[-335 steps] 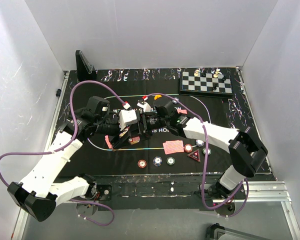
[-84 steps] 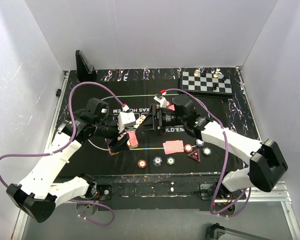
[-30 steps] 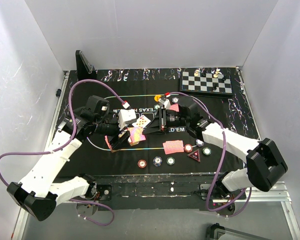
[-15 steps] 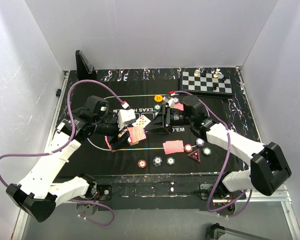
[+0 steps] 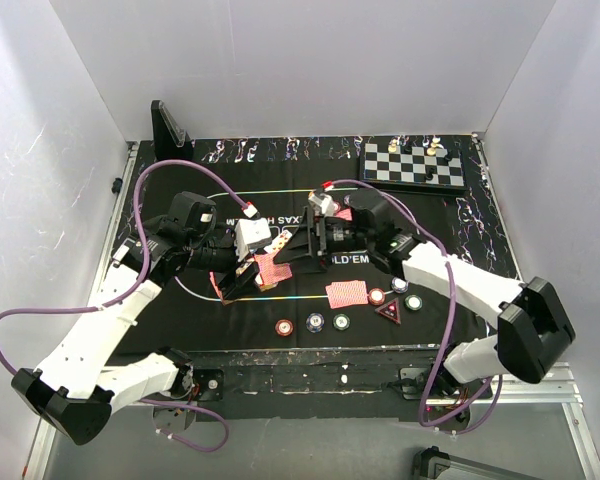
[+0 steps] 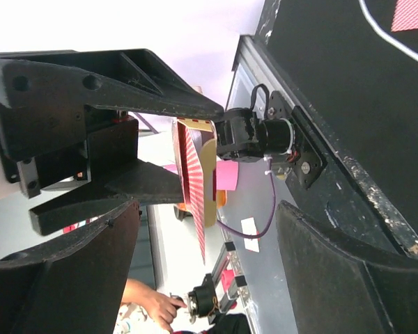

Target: Distribute texas hold em gaming equipment

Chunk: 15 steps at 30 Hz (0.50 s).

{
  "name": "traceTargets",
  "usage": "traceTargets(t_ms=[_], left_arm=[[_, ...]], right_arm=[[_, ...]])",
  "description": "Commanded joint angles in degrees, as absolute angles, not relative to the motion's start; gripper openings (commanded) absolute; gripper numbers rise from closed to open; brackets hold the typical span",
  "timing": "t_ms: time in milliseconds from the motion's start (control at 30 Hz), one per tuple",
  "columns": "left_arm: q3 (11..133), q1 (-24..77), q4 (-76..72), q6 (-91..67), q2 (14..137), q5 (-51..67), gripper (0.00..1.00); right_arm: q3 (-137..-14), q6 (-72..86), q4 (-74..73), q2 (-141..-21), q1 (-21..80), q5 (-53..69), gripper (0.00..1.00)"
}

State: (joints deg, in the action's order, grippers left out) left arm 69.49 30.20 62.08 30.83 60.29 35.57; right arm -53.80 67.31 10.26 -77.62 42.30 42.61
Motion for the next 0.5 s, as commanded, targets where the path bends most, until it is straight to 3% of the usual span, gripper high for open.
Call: traceTargets(t_ms=[0,167,467], left_arm=[[71.0,30.1,60.7,30.4,59.2,37.0,0.20],[71.1,30.1,60.7,30.3,59.2,37.1,0.20],[70.9,30.2,60.6,30.3,59.1,37.2,0.20]], right_arm=[[-58.4,65.4,10.5,-81.1,46.1,42.3,0.86],[-58.1,67.5,15.2,-84.0,47.4,42.6,0.86],[-56.1,69.4,16.4,-83.5,47.1,43.4,0.29]])
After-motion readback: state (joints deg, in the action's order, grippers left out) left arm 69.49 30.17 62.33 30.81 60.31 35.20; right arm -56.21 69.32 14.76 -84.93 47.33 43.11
